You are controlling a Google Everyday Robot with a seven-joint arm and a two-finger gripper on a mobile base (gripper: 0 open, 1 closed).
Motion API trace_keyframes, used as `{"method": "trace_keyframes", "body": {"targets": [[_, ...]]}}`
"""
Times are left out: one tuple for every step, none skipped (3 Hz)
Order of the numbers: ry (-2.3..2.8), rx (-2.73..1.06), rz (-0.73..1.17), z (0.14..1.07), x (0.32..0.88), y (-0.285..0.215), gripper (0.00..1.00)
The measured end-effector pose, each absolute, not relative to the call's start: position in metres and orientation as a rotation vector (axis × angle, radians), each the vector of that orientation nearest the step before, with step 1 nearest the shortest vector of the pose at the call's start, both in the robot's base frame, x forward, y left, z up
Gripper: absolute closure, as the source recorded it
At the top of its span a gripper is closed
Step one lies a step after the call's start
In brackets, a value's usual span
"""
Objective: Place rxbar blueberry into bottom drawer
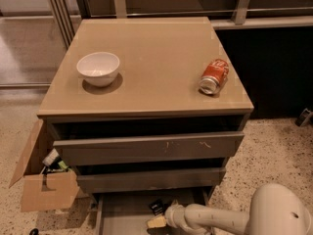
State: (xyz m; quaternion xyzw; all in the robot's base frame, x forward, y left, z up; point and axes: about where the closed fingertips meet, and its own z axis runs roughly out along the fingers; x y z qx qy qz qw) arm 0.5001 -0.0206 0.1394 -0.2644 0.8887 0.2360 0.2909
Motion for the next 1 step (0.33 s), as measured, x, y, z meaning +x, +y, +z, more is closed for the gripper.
{"method": "trace_keyframes", "body": {"targets": [[2.37,-0.705,0.629,0.1394,0.5001,-0.0206,0.0]]}}
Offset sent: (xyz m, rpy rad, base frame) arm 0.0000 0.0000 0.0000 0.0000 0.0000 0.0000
